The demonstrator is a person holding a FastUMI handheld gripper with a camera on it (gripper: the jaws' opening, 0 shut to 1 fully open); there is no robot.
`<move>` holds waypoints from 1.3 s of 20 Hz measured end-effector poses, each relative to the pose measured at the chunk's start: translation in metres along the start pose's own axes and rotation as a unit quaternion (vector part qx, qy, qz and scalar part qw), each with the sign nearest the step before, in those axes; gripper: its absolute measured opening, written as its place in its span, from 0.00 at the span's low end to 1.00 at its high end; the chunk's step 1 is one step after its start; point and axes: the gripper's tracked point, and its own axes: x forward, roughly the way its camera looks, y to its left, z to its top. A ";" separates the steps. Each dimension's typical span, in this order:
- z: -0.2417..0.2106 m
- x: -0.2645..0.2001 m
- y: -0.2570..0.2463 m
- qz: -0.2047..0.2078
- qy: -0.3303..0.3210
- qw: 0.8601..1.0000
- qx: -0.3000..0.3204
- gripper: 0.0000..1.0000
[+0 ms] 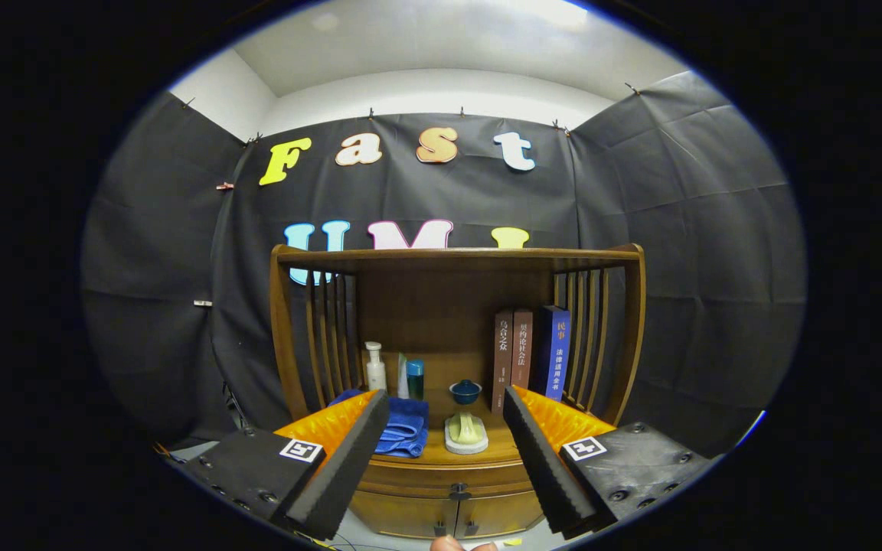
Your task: Pull open the drawer, take out the items inside it, and place them on the countertop above the cabinet.
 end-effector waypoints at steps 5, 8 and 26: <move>0.006 -0.003 -0.005 -0.008 -0.006 1.000 0.007 0.98; 0.011 -0.003 -0.007 -0.010 -0.014 1.000 -0.002 0.98; 0.013 -0.005 0.002 0.001 -0.019 1.000 -0.006 0.98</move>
